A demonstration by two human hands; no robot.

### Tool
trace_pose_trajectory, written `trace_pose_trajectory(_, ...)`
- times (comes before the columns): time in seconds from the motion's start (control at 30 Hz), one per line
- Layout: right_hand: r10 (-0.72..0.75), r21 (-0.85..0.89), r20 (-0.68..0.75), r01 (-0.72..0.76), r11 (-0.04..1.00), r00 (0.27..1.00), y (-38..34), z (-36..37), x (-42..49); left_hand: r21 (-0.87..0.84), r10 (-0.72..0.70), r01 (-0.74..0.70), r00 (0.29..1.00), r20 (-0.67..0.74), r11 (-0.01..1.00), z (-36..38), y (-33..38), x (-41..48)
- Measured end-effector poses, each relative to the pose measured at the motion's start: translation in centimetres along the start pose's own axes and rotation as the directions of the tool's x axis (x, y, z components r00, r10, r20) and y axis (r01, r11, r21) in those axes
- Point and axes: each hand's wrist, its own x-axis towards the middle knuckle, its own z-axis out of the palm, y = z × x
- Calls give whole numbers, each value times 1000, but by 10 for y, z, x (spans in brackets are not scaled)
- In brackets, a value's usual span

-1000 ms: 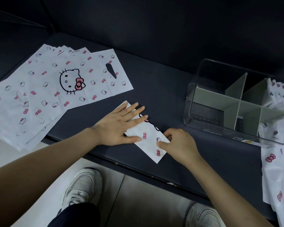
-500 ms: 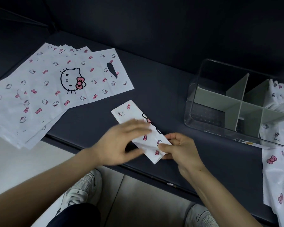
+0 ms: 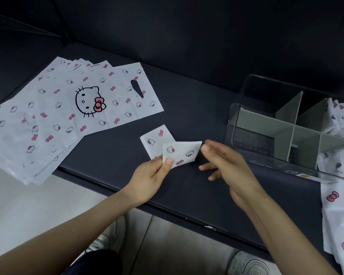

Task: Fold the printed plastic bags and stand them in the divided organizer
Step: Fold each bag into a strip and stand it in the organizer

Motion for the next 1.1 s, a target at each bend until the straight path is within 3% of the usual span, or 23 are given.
trace_pose_trajectory(0.1,-60,-101,110,72,992,992,7,7,8,-182,-43,51,998,49,982,-8,5,1)
trace_pose_trajectory(0.2,-111,-151,81,122,981,990,16,16,13,-267,-62,79,995,72,960,-12,8,1)
trace_pose_trajectory(0.47,-192,-185,35,195,963,981,32,31,18,-197,-37,48,998,57,979,-17,4,4)
trace_pose_trajectory(0.67,-238,-471,-9,206,858,971,40,37,28,-161,-17,-18,977,-212,987,-6,6,0)
trace_pose_trajectory(0.8,-238,-587,-7,189,787,971,36,40,31,95,94,-61,908,-408,994,-7,-1,-7)
trace_pose_trajectory(0.93,-211,-643,10,168,747,977,30,41,33,442,358,-180,861,-360,879,-17,-14,-2)
trace_pose_trajectory(1.0,-192,-662,18,155,734,981,27,41,34,490,403,-208,851,-335,847,-17,-17,0)
trace_pose_trajectory(1.1,-174,-682,18,139,718,985,24,42,36,399,382,-236,859,-341,886,-16,-19,-1)
